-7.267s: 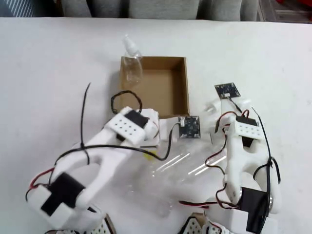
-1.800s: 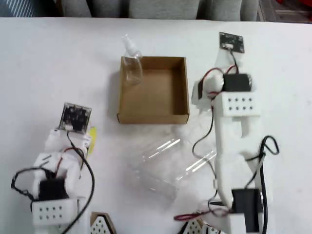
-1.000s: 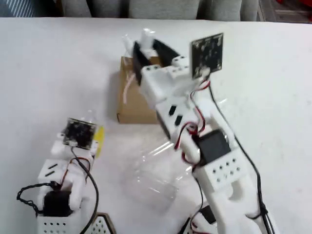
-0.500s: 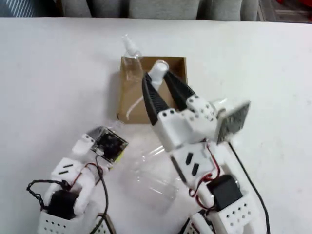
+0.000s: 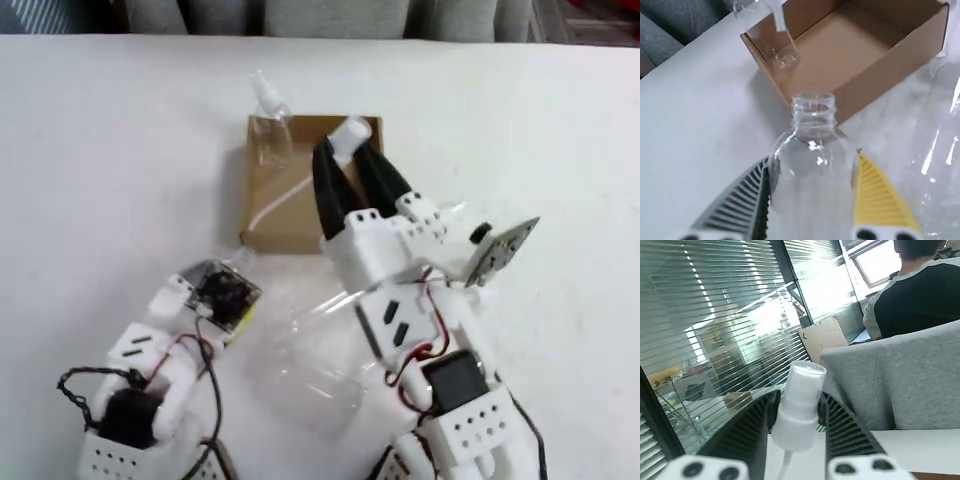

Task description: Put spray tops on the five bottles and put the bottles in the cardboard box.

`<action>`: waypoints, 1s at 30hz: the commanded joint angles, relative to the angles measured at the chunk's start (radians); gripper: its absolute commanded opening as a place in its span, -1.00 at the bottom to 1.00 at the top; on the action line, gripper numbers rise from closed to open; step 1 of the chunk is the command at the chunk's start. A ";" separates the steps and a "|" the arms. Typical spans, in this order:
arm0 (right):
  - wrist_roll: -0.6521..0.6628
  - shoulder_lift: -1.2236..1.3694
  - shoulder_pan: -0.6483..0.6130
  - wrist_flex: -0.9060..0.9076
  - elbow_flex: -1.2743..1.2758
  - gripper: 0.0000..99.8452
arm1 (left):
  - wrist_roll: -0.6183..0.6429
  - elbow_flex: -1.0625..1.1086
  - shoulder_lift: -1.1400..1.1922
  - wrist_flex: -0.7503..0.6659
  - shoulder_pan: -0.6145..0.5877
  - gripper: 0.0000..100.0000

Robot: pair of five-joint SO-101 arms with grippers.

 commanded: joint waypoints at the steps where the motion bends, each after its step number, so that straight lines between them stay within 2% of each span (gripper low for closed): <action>1: -0.009 0.008 0.010 -0.019 -0.008 -0.97 | 0.115 -0.006 -0.013 -0.066 -0.022 -0.92; 18: -0.086 0.013 0.010 -0.018 0.021 -0.97 | 0.137 -0.008 -0.013 -0.068 -0.027 -0.92; 30: -0.089 0.180 0.007 -0.093 0.023 -0.97 | 0.133 -0.008 -0.013 -0.068 -0.033 -0.92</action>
